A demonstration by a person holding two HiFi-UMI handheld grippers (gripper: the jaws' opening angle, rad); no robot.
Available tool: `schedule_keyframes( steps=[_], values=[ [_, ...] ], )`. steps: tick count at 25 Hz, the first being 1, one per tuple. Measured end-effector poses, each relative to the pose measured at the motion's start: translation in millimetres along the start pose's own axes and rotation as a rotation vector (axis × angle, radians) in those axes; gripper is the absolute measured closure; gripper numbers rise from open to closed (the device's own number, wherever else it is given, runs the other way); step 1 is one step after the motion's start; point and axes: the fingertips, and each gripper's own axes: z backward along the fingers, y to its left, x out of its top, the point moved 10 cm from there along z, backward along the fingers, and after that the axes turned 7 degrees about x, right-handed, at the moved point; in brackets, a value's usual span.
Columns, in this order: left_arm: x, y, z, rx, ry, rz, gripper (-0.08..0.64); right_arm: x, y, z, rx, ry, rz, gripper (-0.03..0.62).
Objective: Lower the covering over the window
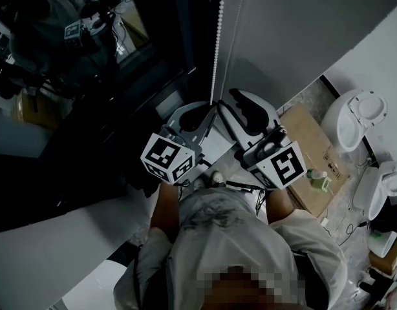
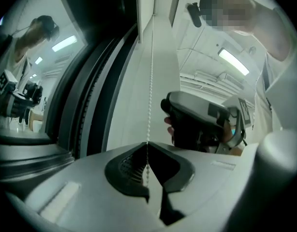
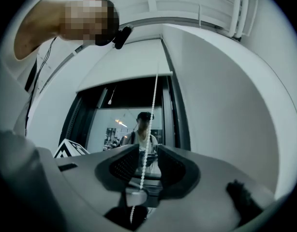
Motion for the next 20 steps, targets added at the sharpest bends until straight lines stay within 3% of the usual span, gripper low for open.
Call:
schedule_keyframes(
  steps=[6, 19, 20],
  values=[
    [-23, 2, 4, 0.009, 0.021, 0.048, 0.544, 6, -1, -9, 0.011, -0.023, -0.005, 0.465],
    [-24, -9, 8, -0.003, 0.014, 0.024, 0.543, 35, -8, -41, 0.041, -0.099, 0.023, 0.466],
    [-23, -10, 9, -0.005, 0.013, 0.023, 0.543, 36, -7, -42, 0.044, -0.102, 0.028, 0.496]
  ],
)
